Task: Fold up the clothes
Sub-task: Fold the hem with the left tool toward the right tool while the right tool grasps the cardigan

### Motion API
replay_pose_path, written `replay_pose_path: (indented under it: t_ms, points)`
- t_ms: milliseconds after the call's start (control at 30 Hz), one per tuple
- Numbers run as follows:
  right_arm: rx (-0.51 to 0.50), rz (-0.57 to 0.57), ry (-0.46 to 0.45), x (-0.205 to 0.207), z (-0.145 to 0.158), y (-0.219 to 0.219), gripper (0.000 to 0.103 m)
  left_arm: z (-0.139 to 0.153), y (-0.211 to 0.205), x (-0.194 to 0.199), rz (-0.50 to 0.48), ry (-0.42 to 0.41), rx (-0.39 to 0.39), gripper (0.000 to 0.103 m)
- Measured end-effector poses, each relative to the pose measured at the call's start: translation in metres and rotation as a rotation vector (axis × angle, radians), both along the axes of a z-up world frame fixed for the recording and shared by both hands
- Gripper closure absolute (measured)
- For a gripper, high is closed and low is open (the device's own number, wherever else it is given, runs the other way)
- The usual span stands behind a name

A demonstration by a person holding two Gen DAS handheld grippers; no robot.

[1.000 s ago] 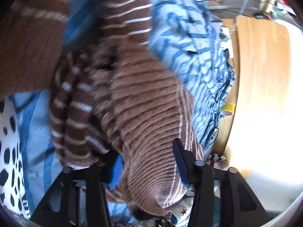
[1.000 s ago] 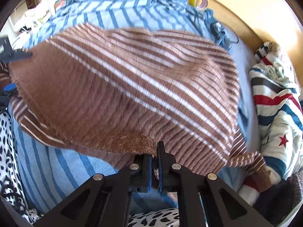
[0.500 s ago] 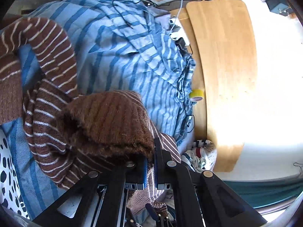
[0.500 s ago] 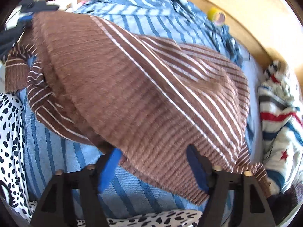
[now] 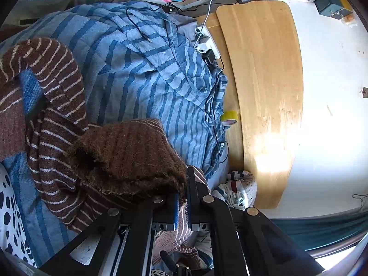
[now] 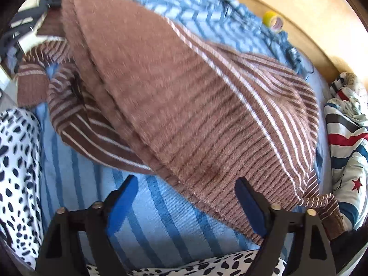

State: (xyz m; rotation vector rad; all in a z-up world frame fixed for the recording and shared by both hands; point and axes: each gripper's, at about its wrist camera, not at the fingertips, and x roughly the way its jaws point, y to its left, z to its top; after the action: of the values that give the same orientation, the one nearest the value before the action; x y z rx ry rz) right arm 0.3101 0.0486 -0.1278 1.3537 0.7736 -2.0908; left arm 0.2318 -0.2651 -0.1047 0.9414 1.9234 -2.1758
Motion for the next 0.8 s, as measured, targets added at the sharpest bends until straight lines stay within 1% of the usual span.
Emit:
replay_pose_path:
  t_ms: [67,133,167,200,267,333,367,400,433,467,500,533,600,633,667,733,800]
  points:
    - [0.026,-0.011,0.026,0.000,-0.004,-0.003,0.012,0.005,0.002,0.001,-0.007,0.009,-0.011,0.099]
    - [0.042,-0.046,0.038,0.000,-0.013,-0.005,0.015,0.011,0.004,0.000,-0.017,0.017,-0.025,0.099]
    - [0.044,-0.078,0.039,-0.002,-0.016,-0.004,0.019,0.014,0.005,0.000,-0.020,0.023,-0.028,0.099]
    - [0.056,-0.126,0.034,-0.006,-0.021,-0.002,0.029,0.016,0.005,0.001,-0.019,0.031,-0.027,0.098]
    - [0.091,-0.229,0.021,-0.013,-0.030,0.008,0.045,0.019,0.003,0.002,-0.008,0.042,-0.025,0.098]
    - [0.130,-0.343,0.003,-0.022,-0.040,0.019,0.063,0.018,0.004,0.003,0.011,0.032,-0.026,0.098]
    - [0.142,-0.400,-0.008,-0.026,-0.045,0.026,0.082,0.016,0.005,0.002,0.018,0.023,-0.027,0.098]
    - [0.124,-0.452,-0.023,-0.027,-0.046,0.037,0.094,0.013,0.007,0.000,0.014,0.005,-0.028,0.099]
    - [0.091,-0.491,-0.026,-0.027,-0.042,0.048,0.095,0.010,0.009,-0.002,0.007,-0.015,-0.030,0.098]
    - [0.063,-0.525,-0.009,-0.026,-0.033,0.059,0.096,0.010,0.010,-0.002,0.006,-0.018,-0.026,0.099]
    - [0.055,-0.545,0.035,-0.025,-0.021,0.067,0.096,0.010,0.012,-0.002,0.006,-0.015,-0.021,0.099]
    - [0.078,-0.545,0.097,-0.025,-0.005,0.072,0.096,0.011,0.013,-0.003,0.007,-0.013,-0.015,0.099]
    - [0.102,-0.539,0.213,-0.014,0.027,0.082,0.095,0.027,0.017,-0.003,0.018,0.034,-0.021,0.099]
    - [0.117,-0.535,0.294,-0.011,0.045,0.085,0.095,0.039,0.021,-0.005,0.015,0.066,-0.035,0.099]
    - [0.133,-0.534,0.389,-0.012,0.065,0.087,0.095,0.054,0.026,-0.006,0.004,0.097,-0.058,0.099]
    - [0.128,-0.545,0.525,-0.051,0.097,0.084,0.095,0.090,0.039,-0.006,-0.024,0.168,-0.119,0.099]
    - [0.079,-0.577,0.633,-0.064,0.141,0.095,0.096,0.132,0.054,-0.001,-0.058,0.258,-0.184,0.099]
